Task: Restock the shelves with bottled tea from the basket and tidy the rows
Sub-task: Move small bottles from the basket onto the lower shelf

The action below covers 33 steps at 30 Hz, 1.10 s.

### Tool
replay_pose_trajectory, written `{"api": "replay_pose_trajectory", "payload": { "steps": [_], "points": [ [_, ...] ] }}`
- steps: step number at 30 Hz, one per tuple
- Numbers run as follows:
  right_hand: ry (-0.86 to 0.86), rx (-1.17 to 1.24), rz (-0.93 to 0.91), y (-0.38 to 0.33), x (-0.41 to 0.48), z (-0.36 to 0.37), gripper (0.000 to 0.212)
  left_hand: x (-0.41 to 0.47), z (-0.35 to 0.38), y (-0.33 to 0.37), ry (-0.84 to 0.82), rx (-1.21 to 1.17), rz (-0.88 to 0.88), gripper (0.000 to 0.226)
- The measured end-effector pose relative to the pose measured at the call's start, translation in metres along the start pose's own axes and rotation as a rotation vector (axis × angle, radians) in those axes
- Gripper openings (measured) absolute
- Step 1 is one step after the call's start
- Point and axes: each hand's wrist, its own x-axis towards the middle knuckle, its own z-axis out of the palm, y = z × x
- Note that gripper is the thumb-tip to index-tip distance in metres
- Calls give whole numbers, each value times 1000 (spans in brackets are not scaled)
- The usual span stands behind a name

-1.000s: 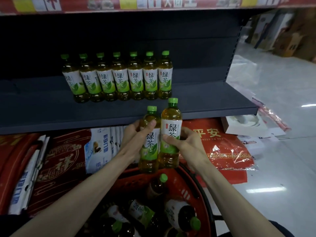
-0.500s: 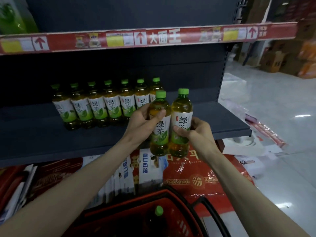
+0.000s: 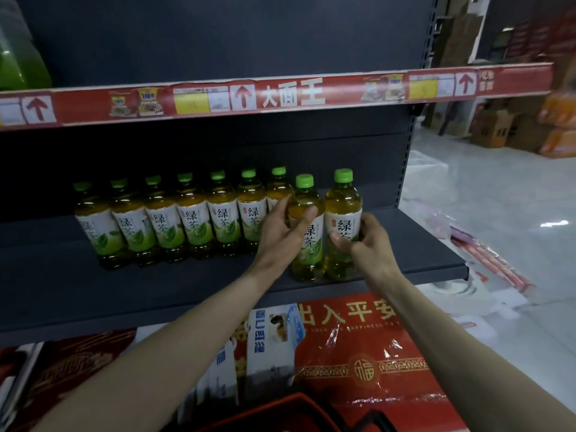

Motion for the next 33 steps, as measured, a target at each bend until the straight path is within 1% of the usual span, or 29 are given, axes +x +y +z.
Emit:
{"api": "replay_pose_trajectory", "payload": {
  "steps": [5, 10, 13, 15, 17, 19, 20, 22, 24, 25, 29, 31, 33],
  "points": [
    [3, -8, 16, 17, 18, -3, 49, 11, 13, -18, 15, -18, -9, 40],
    [3, -10, 19, 29, 29, -8, 51, 17, 17, -26, -28, -33, -13, 28],
    [-5, -41, 8, 31, 31, -8, 54, 15, 16, -27, -36, -12, -12, 32],
    [-20, -63, 9, 32, 29, -11, 60, 7, 12, -31, -69, 17, -47, 44],
    [-34, -128, 17, 36, 25, -14, 74, -8, 9, -37, -70, 79, -107, 51],
    [-22, -256, 38, 45, 19, -16, 89, -25, 5, -44, -10, 212, -177, 50],
    [-11, -307, 48, 48, 15, -16, 89, -31, 4, -50, 16, 261, -222, 48],
    [37, -389, 42, 53, 8, -17, 77, -39, 5, -62, 32, 307, -296, 43],
    [87, -442, 19, 55, 4, -17, 65, -40, 7, -70, 40, 327, -327, 38],
    [102, -451, 20, 56, 4, -17, 62, -38, 8, -72, 43, 340, -327, 39],
    [129, -477, 39, 57, 14, -16, 61, -25, 14, -78, 45, 447, -294, 32],
    [154, -489, 43, 58, 20, -14, 60, -19, 19, -78, 39, 477, -327, 38],
    [176, -501, 45, 60, 30, -12, 58, -14, 23, -77, 50, 587, -353, 47]
  ]
}}
